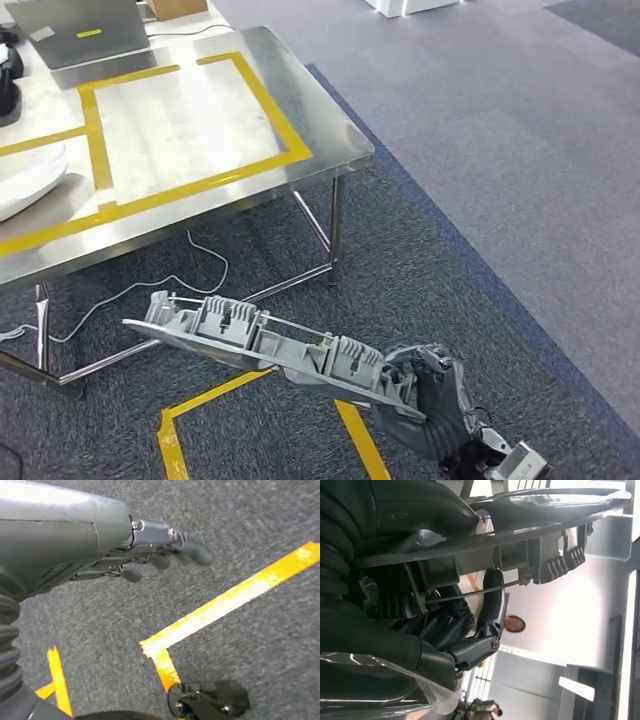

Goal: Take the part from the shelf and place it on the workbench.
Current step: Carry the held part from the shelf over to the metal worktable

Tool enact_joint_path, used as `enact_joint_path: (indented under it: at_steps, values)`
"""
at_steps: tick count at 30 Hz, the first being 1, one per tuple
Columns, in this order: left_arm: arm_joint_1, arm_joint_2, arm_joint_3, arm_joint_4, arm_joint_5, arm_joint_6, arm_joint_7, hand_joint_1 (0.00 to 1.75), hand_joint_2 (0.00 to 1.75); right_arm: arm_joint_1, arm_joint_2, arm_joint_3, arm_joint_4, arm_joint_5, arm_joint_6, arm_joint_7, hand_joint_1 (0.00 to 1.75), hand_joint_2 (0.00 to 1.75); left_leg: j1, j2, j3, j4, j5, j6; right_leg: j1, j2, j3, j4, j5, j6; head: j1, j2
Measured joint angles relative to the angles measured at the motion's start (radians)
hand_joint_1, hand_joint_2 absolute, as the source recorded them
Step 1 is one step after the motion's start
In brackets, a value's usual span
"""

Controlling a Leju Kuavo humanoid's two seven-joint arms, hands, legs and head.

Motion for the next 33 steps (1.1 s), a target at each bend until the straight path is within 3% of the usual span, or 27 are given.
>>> enact_joint_path:
  at_steps: [2, 4, 6, 7, 8, 9, 10, 12, 14, 16, 20, 23, 29, 31, 33]
  values:
    - [0.001, 0.0, 0.0, 0.0, 0.0, 0.0, 0.0, 0.0, 1.75, -0.002, 0.0, 0.001, -0.002, 0.0, 0.0, 0.0, 1.75, 1.75, 0.002, -0.02, 0.004, -0.002, 0.006, 0.014, 0.0, -0.013, 0.006, -0.001, -0.013, 0.01, 0.004, 0.0]
    - [0.002, -0.001, 0.0, 0.0, 0.0, 0.0, 0.0, 0.0, 1.75, -0.007, -0.001, 0.003, -0.003, 0.002, -0.001, 0.0, 1.75, 1.75, 0.006, -0.041, 0.009, -0.005, 0.006, 0.023, -0.004, 0.025, -0.004, 0.033, -0.042, 0.019, 0.007, 0.0]
    - [-0.002, -0.001, 0.001, 0.0, 0.0, 0.0, -0.001, 0.0, 1.75, -0.01, -0.003, 0.006, -0.004, 0.003, -0.006, 0.0, 1.75, 1.75, 0.007, -0.062, 0.011, -0.005, 0.003, 0.03, -0.007, 0.077, -0.072, 0.154, -0.096, 0.023, 0.013, 0.0]
    - [-0.003, 0.0, 0.002, 0.0, 0.0, 0.001, -0.002, 0.0, 1.75, -0.01, -0.006, 0.008, -0.004, 0.004, -0.008, 0.0, 1.75, 1.75, 0.007, -0.074, 0.011, -0.005, 0.001, 0.033, -0.007, 0.086, -0.118, 0.224, -0.118, 0.023, 0.014, 0.0]
    - [-0.004, 0.0, 0.002, 0.0, -0.001, 0.002, -0.002, 0.0, 1.75, -0.01, -0.009, 0.011, -0.004, 0.005, -0.011, 0.0, 1.75, 1.75, 0.007, -0.087, 0.013, -0.005, -0.002, 0.035, -0.007, 0.09, -0.158, 0.275, -0.124, 0.022, 0.014, 0.0]
    - [-0.004, 0.0, 0.004, 0.0, -0.002, 0.004, 0.0, 0.0, 1.75, -0.01, -0.014, 0.014, -0.004, 0.006, -0.013, 0.0, 1.75, 1.75, 0.006, -0.1, 0.016, -0.005, -0.004, 0.035, -0.007, 0.092, -0.181, 0.29, -0.108, 0.02, 0.014, 0.0]
    - [-0.004, 0.001, 0.005, 0.0, -0.003, 0.006, 0.001, 0.0, 1.75, -0.01, -0.017, 0.016, -0.004, 0.007, -0.015, 0.0, 1.75, 1.75, 0.006, -0.114, 0.021, -0.004, -0.007, 0.035, -0.007, 0.095, -0.185, 0.265, -0.072, 0.017, 0.014, 0.0]
    - [-0.005, 0.003, 0.01, 0.0, -0.004, 0.011, 0.004, 0.0, 1.75, -0.011, -0.023, 0.022, -0.004, 0.007, -0.019, 0.0, 1.75, 1.75, 0.006, -0.141, 0.032, -0.004, -0.015, 0.03, -0.008, 0.124, -0.152, 0.143, 0.019, 0.008, 0.015, 0.0]
    - [-0.007, 0.004, 0.016, 0.0, -0.007, 0.015, 0.003, 0.0, 1.75, -0.013, -0.028, 0.03, -0.004, 0.01, -0.024, 0.0, 1.75, 1.75, 0.006, -0.164, 0.035, -0.003, -0.02, 0.021, -0.011, 0.159, -0.116, 0.053, 0.062, 0.004, 0.014, 0.0]
    - [-0.006, 0.004, 0.021, 0.0, -0.014, 0.021, 0.001, 0.0, 1.75, -0.014, -0.033, 0.039, -0.004, 0.011, -0.028, 0.0, 1.75, 1.75, 0.009, -0.178, 0.033, -0.003, -0.02, 0.012, -0.01, 0.163, -0.104, 0.034, 0.062, 0.003, 0.013, 0.0]
    - [-0.003, 0.008, 0.023, 0.0, -0.033, 0.023, 0.0, 0.0, 1.75, -0.023, -0.041, 0.052, -0.018, 0.0, -0.04, 0.0, 1.75, 1.75, 0.01, -0.178, 0.039, -0.012, -0.017, 0.025, -0.007, 0.158, -0.101, 0.027, 0.065, 0.004, 0.012, 0.0]
    - [-0.004, 0.009, 0.023, 0.0, -0.045, 0.019, -0.004, 0.0, 1.75, -0.034, -0.042, 0.059, -0.039, 0.0, -0.044, 0.0, 1.75, 1.75, 0.01, -0.175, 0.046, -0.021, -0.017, 0.024, -0.006, 0.158, -0.099, 0.027, 0.063, 0.0, 0.012, 0.0]
    - [-0.006, 0.009, 0.023, 0.0, -0.058, 0.015, -0.005, 0.0, 1.75, -0.051, -0.043, 0.067, -0.065, 0.007, -0.046, 0.0, 1.75, 1.75, 0.01, -0.175, 0.051, -0.029, -0.015, 0.009, -0.005, 0.158, -0.097, 0.028, 0.062, -0.009, 0.012, 0.0]
    - [-0.006, 0.01, 0.023, 0.0, -0.063, 0.015, -0.005, 0.0, 1.75, -0.054, -0.043, 0.068, -0.069, 0.009, -0.047, 0.0, 1.75, 1.75, 0.009, -0.174, 0.052, -0.03, -0.015, 0.01, -0.008, 0.16, -0.095, 0.021, 0.064, -0.005, 0.012, 0.0]
    - [-0.006, 0.009, 0.023, 0.0, -0.067, 0.015, -0.006, 0.0, 1.75, -0.057, -0.044, 0.068, -0.076, 0.014, -0.05, 0.0, 1.75, 1.75, 0.012, -0.168, 0.069, -0.058, -0.005, 0.019, -0.006, 0.156, -0.091, 0.011, 0.066, 0.003, 0.013, 0.0]
